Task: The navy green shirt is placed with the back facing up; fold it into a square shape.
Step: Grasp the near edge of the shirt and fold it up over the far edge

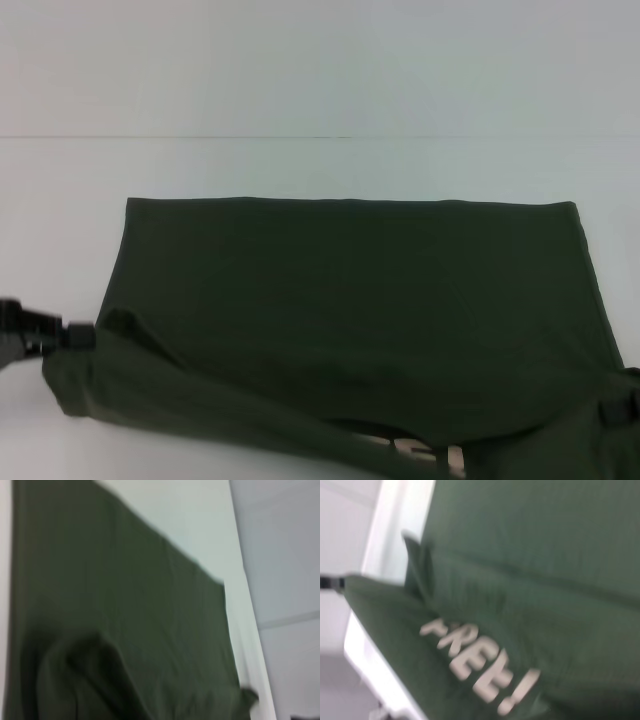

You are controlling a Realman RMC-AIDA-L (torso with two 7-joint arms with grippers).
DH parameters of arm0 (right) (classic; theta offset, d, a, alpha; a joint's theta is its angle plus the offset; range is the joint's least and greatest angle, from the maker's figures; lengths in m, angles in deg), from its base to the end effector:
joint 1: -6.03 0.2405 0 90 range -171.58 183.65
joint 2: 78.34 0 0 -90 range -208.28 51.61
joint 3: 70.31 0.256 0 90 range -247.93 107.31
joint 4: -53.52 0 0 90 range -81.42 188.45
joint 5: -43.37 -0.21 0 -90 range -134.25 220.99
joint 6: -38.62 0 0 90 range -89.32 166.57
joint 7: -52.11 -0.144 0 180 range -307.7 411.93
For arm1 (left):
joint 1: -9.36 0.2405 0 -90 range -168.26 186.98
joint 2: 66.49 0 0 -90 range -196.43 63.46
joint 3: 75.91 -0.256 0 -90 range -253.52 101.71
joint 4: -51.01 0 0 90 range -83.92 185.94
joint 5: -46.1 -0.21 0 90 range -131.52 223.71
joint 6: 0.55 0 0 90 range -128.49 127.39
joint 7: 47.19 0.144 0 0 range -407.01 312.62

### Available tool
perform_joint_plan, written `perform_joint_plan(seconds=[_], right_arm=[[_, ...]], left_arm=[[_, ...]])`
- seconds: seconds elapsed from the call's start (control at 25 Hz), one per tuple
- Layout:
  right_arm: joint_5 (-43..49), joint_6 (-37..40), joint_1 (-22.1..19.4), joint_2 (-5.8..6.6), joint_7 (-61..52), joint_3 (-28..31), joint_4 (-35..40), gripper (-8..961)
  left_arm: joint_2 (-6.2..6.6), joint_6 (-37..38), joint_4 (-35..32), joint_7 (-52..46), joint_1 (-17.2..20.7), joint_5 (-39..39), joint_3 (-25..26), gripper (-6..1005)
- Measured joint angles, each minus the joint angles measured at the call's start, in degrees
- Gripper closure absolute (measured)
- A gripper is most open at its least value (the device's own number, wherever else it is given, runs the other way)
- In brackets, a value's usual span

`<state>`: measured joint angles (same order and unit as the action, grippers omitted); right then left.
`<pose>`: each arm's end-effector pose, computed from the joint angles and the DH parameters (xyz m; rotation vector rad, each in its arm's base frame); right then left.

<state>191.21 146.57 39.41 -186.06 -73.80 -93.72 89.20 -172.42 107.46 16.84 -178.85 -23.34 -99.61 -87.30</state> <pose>0.3203 0.2923 0.0755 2.4375 -1.9057 -0.2391 -0.3249 0.2983 0.0999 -2.2547 -2.0741 -0.5861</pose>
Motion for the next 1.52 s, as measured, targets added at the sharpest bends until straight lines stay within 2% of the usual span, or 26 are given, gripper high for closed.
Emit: perform_joint_plan(seconds=[0.28,0.4,0.52,0.64,0.72,0.76,0.84,0.92,1.28,1.52], right_arm=[[-6.8,-11.3,-0.1,0.36,-3.0,4.8,-2.7,891],[-9.9,-17.4,0.0,0.26,-2.9,4.8,-5.5,889],[-11.9,-23.6,0.4,-0.71,-2.8,4.7,-7.3,888],[-13.2,-30.1,0.9,-2.64,-2.6,4.2,-7.7,887],[-13.3,-32.7,1.5,-3.58,-2.2,4.0,-7.7,886],[-13.4,-34.2,2.1,-4.14,-1.8,3.9,-7.7,885],[-13.6,-34.6,2.4,-4.24,-1.8,3.9,-7.7,884],[-14.1,-35.1,3.0,-4.31,-1.8,3.9,-7.7,883],[-21.0,-36.3,4.4,-4.23,-1.1,3.9,-7.0,879],[-23.4,-40.0,4.4,-5.10,0.5,3.8,-7.4,876]], left_arm=[[-0.47,-12.5,3.4,-0.3,-1.0,5.8,1.4,902],[-1.92,-17.8,4.3,0.7,-0.7,9.5,1.6,900],[-3.53,-22.0,5.1,2.5,-0.6,12.2,1.6,899],[-5.54,-26.8,5.4,4.4,-0.8,13.4,1.5,897],[-6.43,-29.0,5.4,5.5,-1.0,14.0,1.6,896],[-6.43,-29.0,5.4,5.5,-1.0,14.0,1.6,896],[-7.35,-31.5,5.4,7.0,-1.0,17.0,1.7,895],[-7.65,-32.5,5.4,8.1,-1.0,19.4,1.6,894],[-8.33,-37.0,5.6,11.2,-3.0,24.4,1.3,889],[-10.55,-45.2,5.5,16.4,-7.3,26.8,1.3,886]])
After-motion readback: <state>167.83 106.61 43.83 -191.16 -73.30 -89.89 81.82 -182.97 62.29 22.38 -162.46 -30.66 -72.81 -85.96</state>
